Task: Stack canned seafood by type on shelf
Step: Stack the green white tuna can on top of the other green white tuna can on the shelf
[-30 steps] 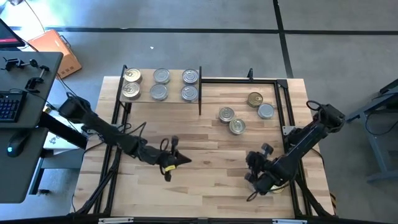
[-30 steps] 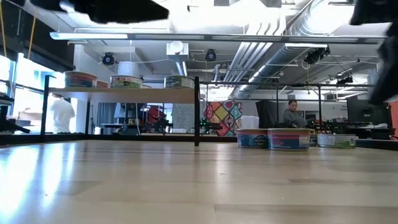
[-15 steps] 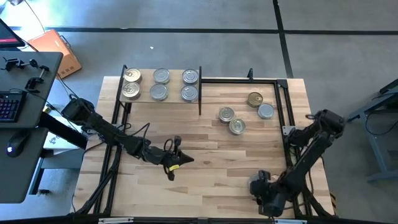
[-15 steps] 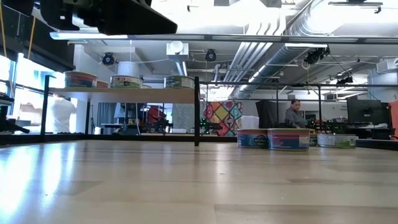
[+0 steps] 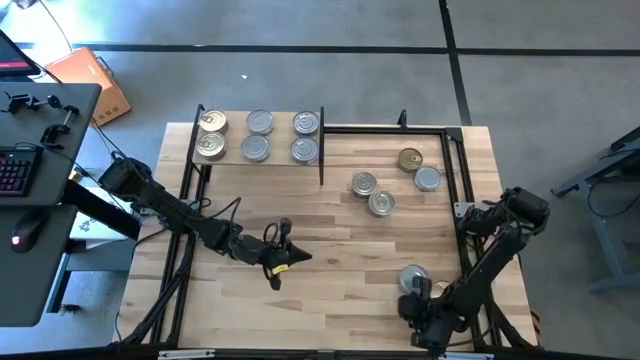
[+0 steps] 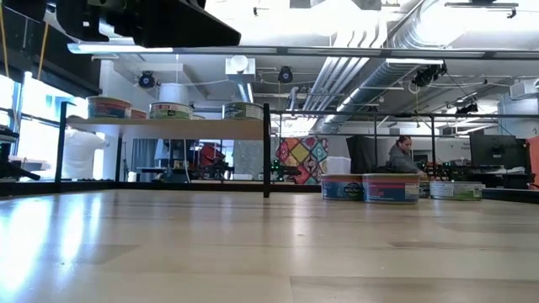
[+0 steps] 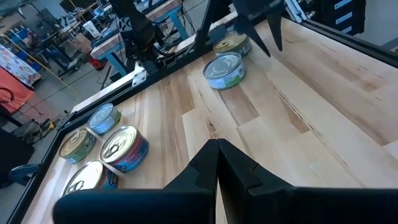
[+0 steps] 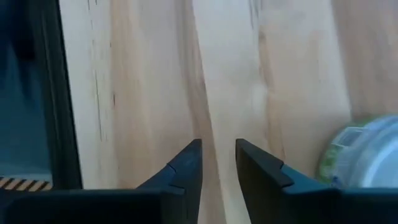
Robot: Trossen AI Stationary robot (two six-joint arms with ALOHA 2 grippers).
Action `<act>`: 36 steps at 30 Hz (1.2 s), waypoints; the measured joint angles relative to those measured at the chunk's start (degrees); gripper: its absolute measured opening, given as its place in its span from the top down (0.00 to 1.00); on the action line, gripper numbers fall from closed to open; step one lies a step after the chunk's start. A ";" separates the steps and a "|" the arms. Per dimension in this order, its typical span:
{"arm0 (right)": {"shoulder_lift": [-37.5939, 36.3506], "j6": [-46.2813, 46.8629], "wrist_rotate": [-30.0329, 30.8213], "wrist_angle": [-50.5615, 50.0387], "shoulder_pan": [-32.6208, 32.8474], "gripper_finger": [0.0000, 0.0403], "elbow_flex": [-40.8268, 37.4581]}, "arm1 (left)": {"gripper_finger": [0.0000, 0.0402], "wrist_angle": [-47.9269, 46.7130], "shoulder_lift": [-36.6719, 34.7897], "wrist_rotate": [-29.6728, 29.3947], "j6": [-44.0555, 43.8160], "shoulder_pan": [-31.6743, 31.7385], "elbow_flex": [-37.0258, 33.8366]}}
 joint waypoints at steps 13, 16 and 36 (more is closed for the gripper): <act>-0.13 -1.19 4.38 -25.95 -0.05 0.83 9.53 | 1.00 0.17 0.00 0.11 0.46 0.66 0.00; -0.11 -1.22 3.63 -26.14 -0.30 0.74 7.50 | 1.00 -0.20 0.00 0.11 0.44 0.66 0.00; -0.29 -18.32 11.25 -16.63 -0.46 0.95 -2.41 | 1.00 -0.66 0.00 0.18 1.17 0.66 0.00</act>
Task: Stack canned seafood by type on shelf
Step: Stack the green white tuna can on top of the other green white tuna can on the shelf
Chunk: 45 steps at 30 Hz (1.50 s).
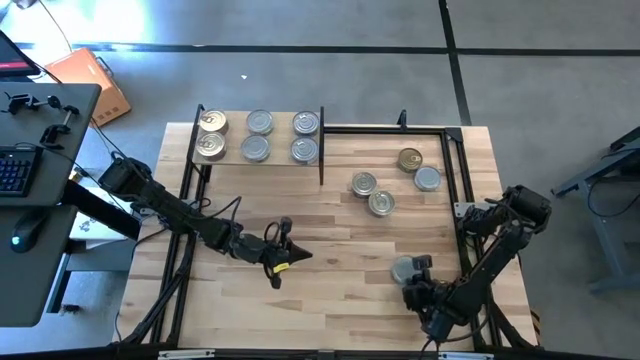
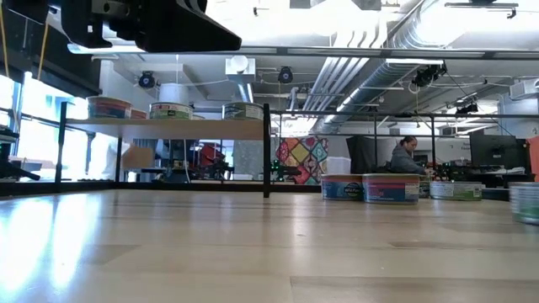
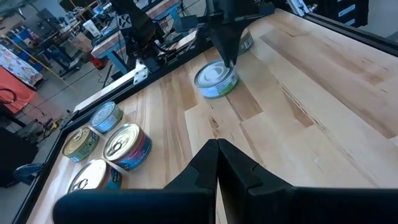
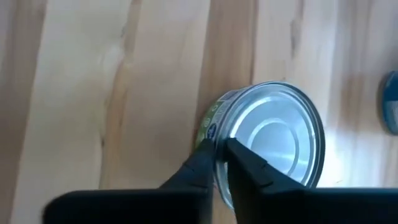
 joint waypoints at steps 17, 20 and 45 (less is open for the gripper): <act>0.40 -10.30 -2.85 27.96 -21.43 1.00 -0.28 | 1.00 4.10 5.95 2.02 4.87 0.01 0.04; 0.65 -11.55 -5.26 33.28 -25.54 1.00 -0.28 | 1.00 3.93 6.12 2.03 4.69 0.09 0.04; -1.85 -51.85 -5.95 17.77 -27.03 0.58 1.06 | 1.00 3.59 6.12 4.51 0.75 1.60 0.04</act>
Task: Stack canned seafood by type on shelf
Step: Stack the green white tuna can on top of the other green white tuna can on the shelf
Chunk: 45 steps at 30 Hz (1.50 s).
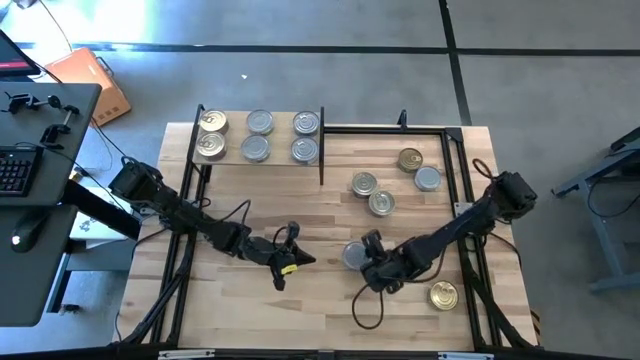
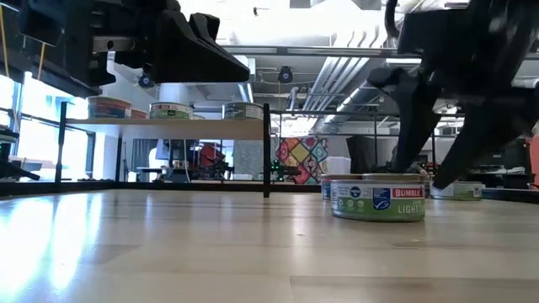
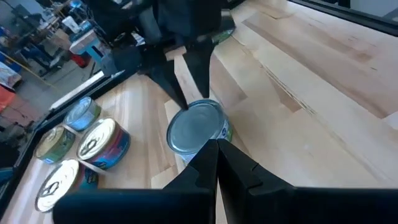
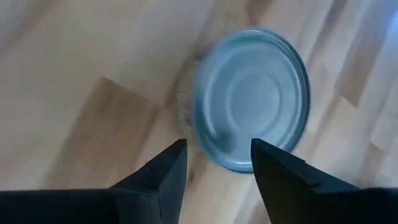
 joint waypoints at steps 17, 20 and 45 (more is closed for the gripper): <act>0.40 -0.07 -2.98 19.82 0.34 0.78 0.56 | 1.00 -0.04 0.00 1.70 -2.03 1.72 0.00; 0.30 2.35 -2.13 9.40 0.31 0.76 2.08 | 1.00 -0.07 0.00 1.70 -2.03 1.72 0.00; 9.07 3.54 -2.55 22.13 -1.22 0.98 2.84 | 1.00 -0.06 0.00 2.16 -1.99 1.72 0.00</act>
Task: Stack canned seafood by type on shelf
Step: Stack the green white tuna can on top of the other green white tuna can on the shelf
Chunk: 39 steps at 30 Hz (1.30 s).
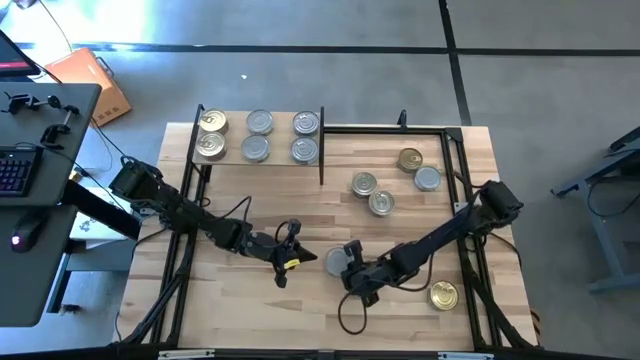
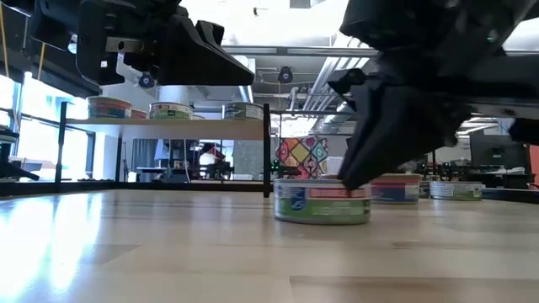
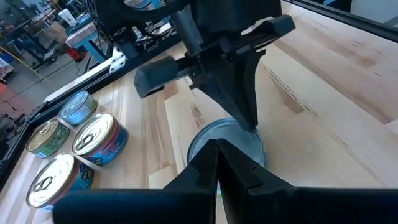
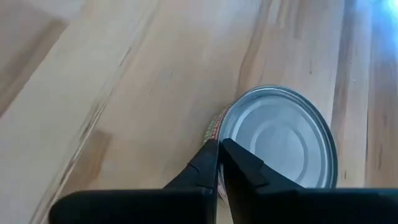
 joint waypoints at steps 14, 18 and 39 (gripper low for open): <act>0.54 10.23 -1.89 6.87 -2.87 1.00 -0.22 | 0.89 0.35 6.30 4.55 16.65 -2.12 0.00; 0.48 11.03 -2.87 7.04 -3.72 1.00 -0.22 | 0.75 1.40 9.11 2.70 17.62 -2.09 0.00; -0.62 -11.43 1.69 4.42 -2.58 0.66 -0.55 | 0.51 4.73 10.16 -1.07 13.46 -2.05 -0.02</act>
